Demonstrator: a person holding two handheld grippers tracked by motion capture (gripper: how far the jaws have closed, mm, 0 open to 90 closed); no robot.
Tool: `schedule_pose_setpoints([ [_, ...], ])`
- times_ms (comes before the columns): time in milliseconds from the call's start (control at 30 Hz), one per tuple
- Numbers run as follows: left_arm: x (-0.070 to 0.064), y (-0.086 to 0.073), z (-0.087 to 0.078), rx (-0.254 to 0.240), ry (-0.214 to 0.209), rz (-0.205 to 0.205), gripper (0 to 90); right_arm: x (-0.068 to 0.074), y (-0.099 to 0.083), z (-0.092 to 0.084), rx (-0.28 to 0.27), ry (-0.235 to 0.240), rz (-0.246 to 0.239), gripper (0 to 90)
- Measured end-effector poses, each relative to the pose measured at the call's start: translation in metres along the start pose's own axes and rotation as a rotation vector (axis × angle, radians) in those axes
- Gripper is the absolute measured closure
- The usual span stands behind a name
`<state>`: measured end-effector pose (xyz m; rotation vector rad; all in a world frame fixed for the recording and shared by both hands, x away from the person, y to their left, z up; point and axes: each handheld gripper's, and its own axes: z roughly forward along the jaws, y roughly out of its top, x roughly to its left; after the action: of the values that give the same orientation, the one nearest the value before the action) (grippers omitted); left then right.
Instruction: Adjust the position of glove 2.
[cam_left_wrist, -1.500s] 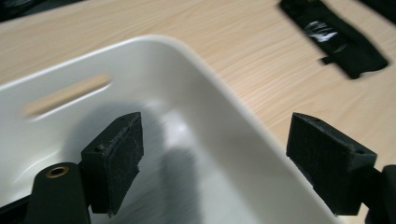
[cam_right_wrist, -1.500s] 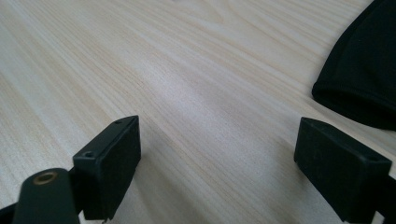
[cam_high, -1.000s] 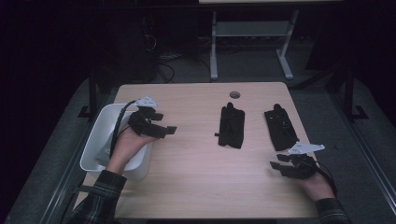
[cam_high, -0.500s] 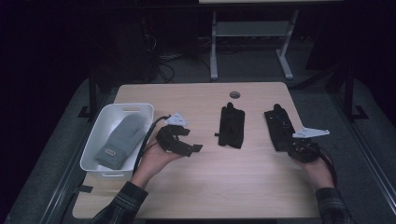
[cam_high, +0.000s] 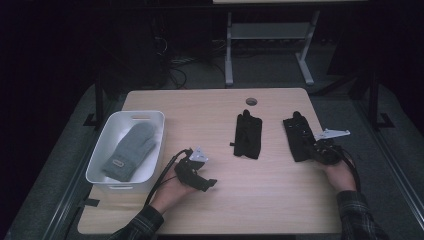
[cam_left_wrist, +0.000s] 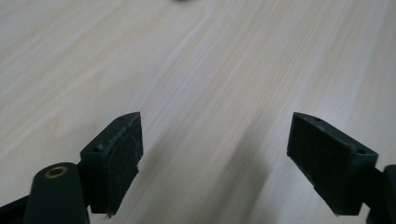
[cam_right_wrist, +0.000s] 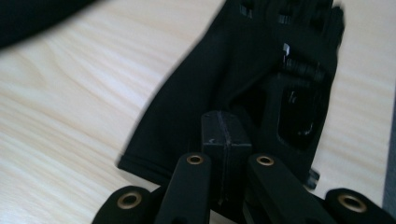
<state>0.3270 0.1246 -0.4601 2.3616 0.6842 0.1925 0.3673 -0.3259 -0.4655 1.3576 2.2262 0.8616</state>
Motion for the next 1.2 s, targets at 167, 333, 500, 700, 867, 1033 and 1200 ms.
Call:
schedule_pose_setpoints([
  [167,0.001,-0.008,0.003,0.004,0.028,0.023,14.6,0.002,-0.002,-0.002,0.004,0.037,-0.003,90.0],
  [333,0.003,-0.016,0.002,-0.047,0.024,0.038,12.2,0.014,-0.004,-0.004,0.03,0.07,-0.045,90.0],
  [500,0.004,-0.021,0.003,-0.09,0.014,0.043,12.2,0.03,-0.007,-0.008,0.042,0.111,-0.091,90.0],
  [700,0.006,-0.022,0.003,-0.101,0.006,0.05,12.2,0.054,-0.007,-0.011,0.059,0.167,-0.135,90.0],
  [867,0.006,-0.023,0.003,-0.107,0.006,0.05,12.2,0.073,-0.007,-0.013,0.063,0.214,-0.183,90.0],
  [1033,0.006,-0.023,0.003,-0.111,0.006,0.05,12.2,0.091,-0.01,-0.016,0.071,0.273,-0.215,90.0],
  [1200,0.005,-0.023,0.004,-0.115,0.005,0.045,12.2,0.105,-0.014,-0.021,0.075,0.313,-0.249,90.0],
])
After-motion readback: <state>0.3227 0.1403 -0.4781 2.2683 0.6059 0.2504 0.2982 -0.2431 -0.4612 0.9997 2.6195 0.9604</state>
